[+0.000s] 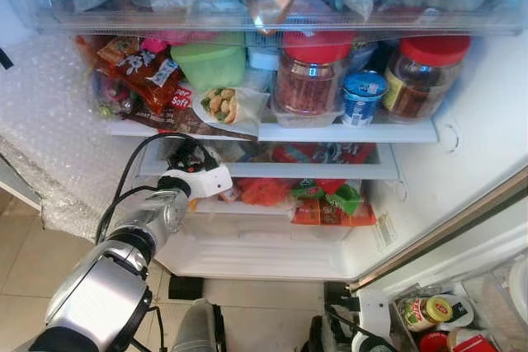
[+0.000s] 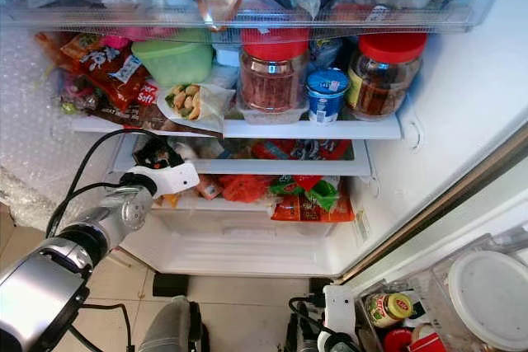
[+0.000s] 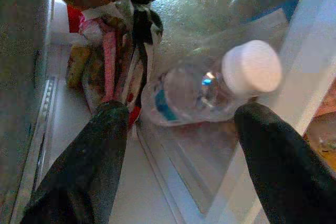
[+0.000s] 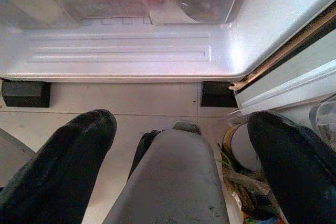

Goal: Restocking fridge

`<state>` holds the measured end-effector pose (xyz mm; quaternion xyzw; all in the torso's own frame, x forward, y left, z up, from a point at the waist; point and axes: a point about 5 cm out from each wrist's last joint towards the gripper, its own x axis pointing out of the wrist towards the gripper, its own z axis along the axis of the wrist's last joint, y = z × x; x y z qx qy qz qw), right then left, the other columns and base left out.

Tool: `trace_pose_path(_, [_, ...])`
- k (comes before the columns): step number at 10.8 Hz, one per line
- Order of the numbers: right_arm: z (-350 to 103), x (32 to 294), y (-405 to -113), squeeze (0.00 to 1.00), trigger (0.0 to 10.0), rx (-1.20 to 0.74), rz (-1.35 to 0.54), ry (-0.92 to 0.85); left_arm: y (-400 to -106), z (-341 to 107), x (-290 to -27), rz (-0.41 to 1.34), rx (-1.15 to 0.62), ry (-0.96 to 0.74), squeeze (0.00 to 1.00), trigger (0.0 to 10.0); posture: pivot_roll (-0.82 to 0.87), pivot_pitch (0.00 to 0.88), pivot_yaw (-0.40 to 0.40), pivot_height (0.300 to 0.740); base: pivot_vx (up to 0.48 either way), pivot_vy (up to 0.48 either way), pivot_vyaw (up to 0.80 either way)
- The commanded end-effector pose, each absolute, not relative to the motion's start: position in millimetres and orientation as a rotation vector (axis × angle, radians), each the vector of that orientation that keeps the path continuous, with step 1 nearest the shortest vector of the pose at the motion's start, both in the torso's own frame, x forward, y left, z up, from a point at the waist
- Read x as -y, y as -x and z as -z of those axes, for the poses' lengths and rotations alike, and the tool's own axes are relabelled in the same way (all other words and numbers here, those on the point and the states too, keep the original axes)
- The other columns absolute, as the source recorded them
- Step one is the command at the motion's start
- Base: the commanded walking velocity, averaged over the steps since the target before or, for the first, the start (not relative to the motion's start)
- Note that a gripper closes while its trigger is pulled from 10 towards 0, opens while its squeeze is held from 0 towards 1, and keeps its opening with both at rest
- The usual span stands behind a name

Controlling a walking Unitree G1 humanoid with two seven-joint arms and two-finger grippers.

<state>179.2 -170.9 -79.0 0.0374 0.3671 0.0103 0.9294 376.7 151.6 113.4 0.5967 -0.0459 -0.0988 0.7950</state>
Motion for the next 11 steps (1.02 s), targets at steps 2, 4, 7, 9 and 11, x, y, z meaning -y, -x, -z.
trace_pose_path(2, [102.4,170.6,-130.6,0.00,10.0,-0.955,0.016,-0.093,-374.5,-111.4,-161.2,0.190,0.084,-1.243,1.00,10.0,-0.07,0.239,0.051,0.656,0.000,0.000,0.00])
trace_pose_path(4, [101.9,170.4,-132.6,0.00,10.0,-0.955,0.012,-0.093,-368.8,-105.5,-161.1,0.192,0.083,-1.112,1.00,10.0,-0.07,0.230,0.051,0.656,0.000,0.000,0.00])
trace_pose_path(7, [101.2,170.3,-135.4,0.00,10.0,-0.954,0.007,-0.091,-350.7,-85.9,-171.8,0.241,-0.014,-0.649,0.00,10.0,-0.05,0.212,0.054,0.656,0.000,0.000,0.00])
trace_pose_path(9, [100.7,170.4,-137.2,0.00,10.0,-0.951,0.007,-0.092,-328.0,-73.5,-174.0,0.326,0.028,-0.437,0.00,10.0,-0.04,0.200,0.060,0.656,0.000,0.000,0.00])
trace_pose_path(11, [100.0,170.1,-139.4,0.00,10.0,-0.946,0.009,-0.099,-292.1,-56.5,-190.1,0.302,0.027,-0.370,0.00,10.0,-0.03,0.179,0.070,0.656,0.000,0.000,0.00])
